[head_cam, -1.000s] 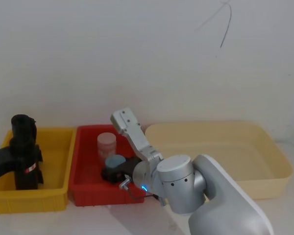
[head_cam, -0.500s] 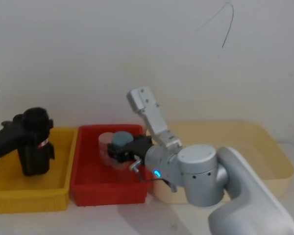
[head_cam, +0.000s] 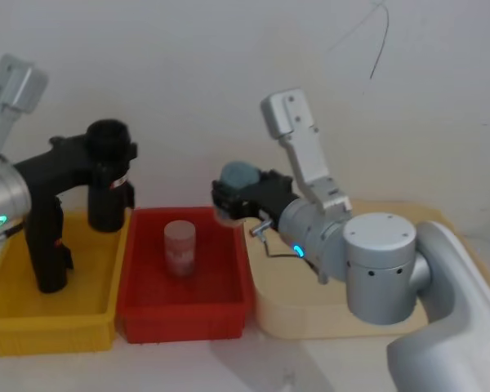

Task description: Pick up the garbage bag with the one hand and transfer it to the other hand.

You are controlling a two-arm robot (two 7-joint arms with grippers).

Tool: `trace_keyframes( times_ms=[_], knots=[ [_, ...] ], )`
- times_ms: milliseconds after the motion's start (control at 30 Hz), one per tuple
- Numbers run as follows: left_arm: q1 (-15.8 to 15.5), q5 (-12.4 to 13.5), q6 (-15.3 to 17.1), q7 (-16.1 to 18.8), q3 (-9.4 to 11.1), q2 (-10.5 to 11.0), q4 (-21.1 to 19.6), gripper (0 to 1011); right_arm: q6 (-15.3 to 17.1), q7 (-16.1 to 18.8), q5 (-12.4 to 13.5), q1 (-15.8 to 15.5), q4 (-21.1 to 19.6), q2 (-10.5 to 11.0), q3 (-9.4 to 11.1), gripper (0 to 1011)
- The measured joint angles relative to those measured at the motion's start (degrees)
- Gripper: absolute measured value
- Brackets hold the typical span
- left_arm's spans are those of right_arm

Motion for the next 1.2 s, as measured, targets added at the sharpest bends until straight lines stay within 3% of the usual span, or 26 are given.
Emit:
trace_keyframes(
  times_ms=[100,333,700,733,967,1000,1200],
  knots=[
    [-1.82,0.26,-0.84,-1.38,0.93,-0.89,1.83,376,-0.26,-1.21,-0.70,-0.07,-0.84,0.17,0.78,675],
    [-8.11,0.73,-4.69,-6.27,3.77,-4.80,10.66,375,-0.60,-4.08,-2.48,0.06,-1.27,0.49,2.48,675],
    [-15.60,0.64,-11.01,-13.97,6.18,-10.82,25.49,376,0.17,-9.51,-5.43,1.05,1.86,0.95,6.20,675],
    [-15.60,0.64,-11.01,-13.97,6.18,-10.82,25.49,375,0.17,-9.51,-5.43,1.05,1.86,0.95,6.20,675],
    [-20.49,0.40,-15.74,-19.21,7.00,-14.95,36.23,375,1.39,-12.17,-6.53,1.62,5.00,1.34,8.71,675],
    [-22.11,0.30,-17.08,-20.53,7.22,-16.24,39.91,376,1.68,-12.61,-6.69,1.75,5.73,1.48,9.22,675],
    [-28.01,-4.37,-22.96,-25.81,11.72,-20.59,52.92,375,2.56,-13.58,-7.07,2.04,8.18,2.03,11.11,675]
  ],
)
